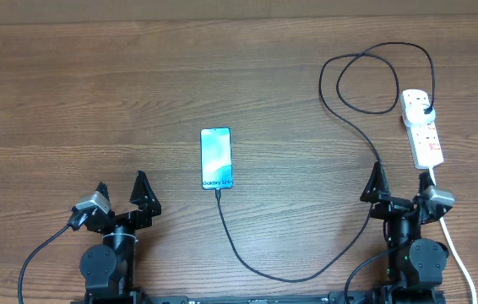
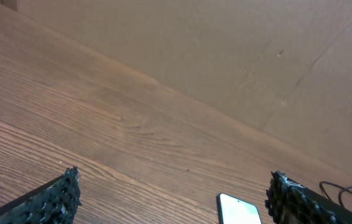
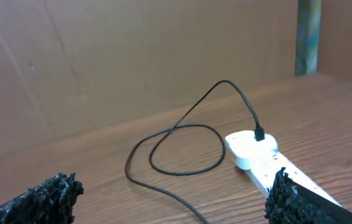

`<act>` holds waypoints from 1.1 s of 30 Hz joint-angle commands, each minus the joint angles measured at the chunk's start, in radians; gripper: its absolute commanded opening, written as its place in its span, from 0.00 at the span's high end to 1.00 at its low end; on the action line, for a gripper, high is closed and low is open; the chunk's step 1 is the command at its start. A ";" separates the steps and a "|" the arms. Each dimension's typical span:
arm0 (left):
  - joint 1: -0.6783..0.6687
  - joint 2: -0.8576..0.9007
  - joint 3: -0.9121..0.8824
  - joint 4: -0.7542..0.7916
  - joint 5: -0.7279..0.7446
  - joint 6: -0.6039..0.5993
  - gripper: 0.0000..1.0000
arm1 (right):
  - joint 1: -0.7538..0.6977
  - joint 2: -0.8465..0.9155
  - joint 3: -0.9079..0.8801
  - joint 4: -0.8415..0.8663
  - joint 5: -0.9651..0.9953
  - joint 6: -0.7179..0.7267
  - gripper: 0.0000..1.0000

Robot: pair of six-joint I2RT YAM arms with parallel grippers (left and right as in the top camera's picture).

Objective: Plug charger to phone and switch on socket

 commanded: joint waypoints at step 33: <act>0.003 -0.009 -0.003 0.001 0.012 0.016 0.00 | -0.064 -0.008 -0.010 -0.005 -0.126 -0.168 0.00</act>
